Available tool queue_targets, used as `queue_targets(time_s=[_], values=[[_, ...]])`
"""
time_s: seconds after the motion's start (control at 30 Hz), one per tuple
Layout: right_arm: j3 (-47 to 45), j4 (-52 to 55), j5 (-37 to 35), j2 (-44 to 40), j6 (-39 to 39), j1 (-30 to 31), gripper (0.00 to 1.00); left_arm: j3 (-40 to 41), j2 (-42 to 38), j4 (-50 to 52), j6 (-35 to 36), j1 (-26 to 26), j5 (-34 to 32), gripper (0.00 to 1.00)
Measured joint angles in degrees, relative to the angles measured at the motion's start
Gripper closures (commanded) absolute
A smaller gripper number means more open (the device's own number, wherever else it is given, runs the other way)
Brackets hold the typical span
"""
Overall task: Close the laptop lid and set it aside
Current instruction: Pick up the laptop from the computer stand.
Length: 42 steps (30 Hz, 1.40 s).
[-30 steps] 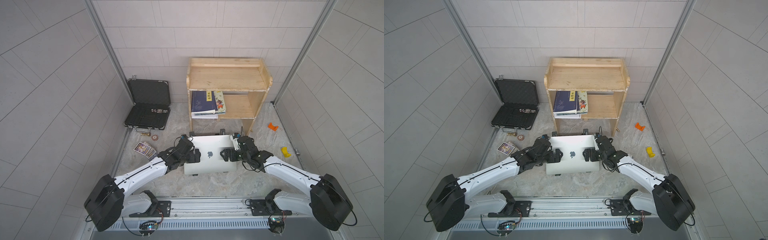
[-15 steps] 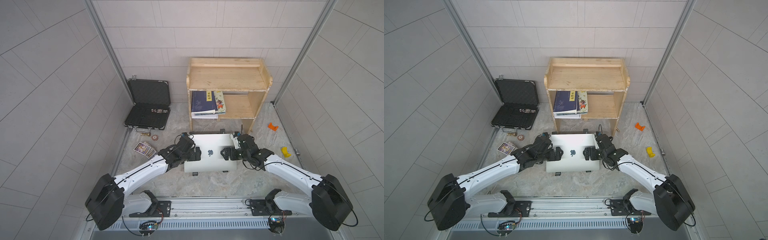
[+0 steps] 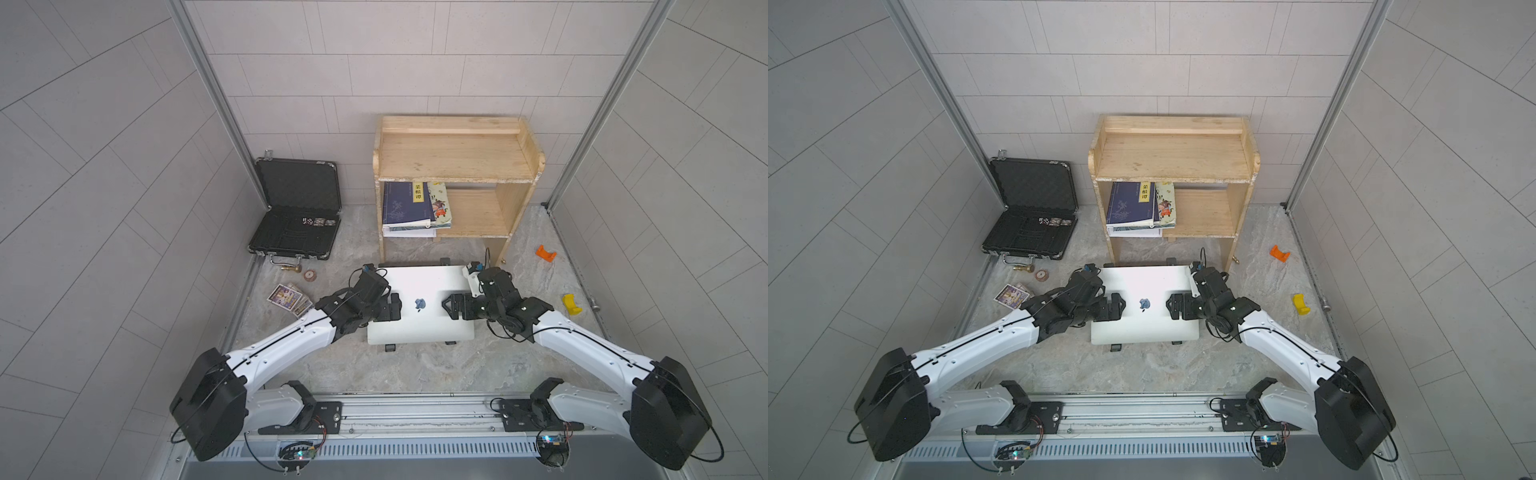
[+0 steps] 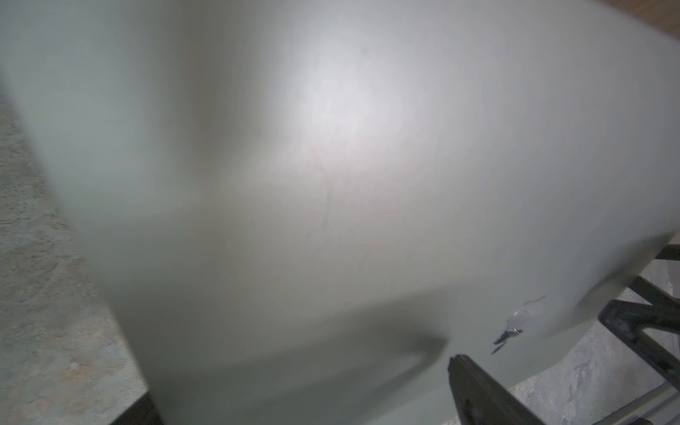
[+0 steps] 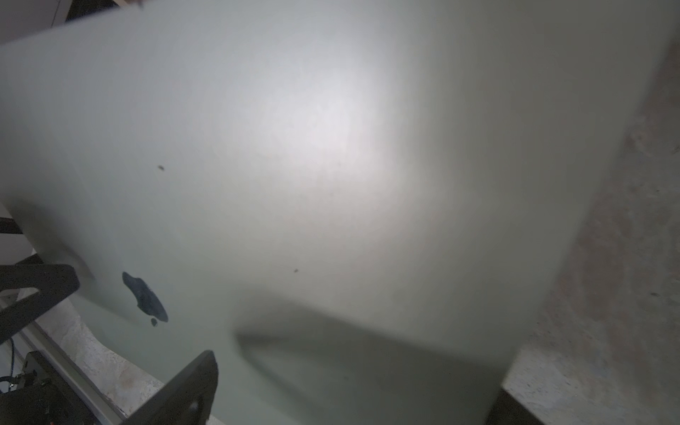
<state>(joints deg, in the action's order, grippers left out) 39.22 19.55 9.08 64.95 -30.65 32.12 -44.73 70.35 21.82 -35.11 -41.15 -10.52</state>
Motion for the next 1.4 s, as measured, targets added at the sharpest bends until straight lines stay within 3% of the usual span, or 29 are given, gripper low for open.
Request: queue_targets(time_s=[0.5,1.4], values=[[0.00,-0.22,1.68,-6.91,-3.39,-0.02,0.12,-1.86,-2.91,4.92,-0.98,0.00,-0.57,0.00],[-2.95,-4.79,5.70,-11.39,-10.69,-1.68,0.29,-1.90,-6.91,7.96,-3.02,0.00,-1.44,0.00]])
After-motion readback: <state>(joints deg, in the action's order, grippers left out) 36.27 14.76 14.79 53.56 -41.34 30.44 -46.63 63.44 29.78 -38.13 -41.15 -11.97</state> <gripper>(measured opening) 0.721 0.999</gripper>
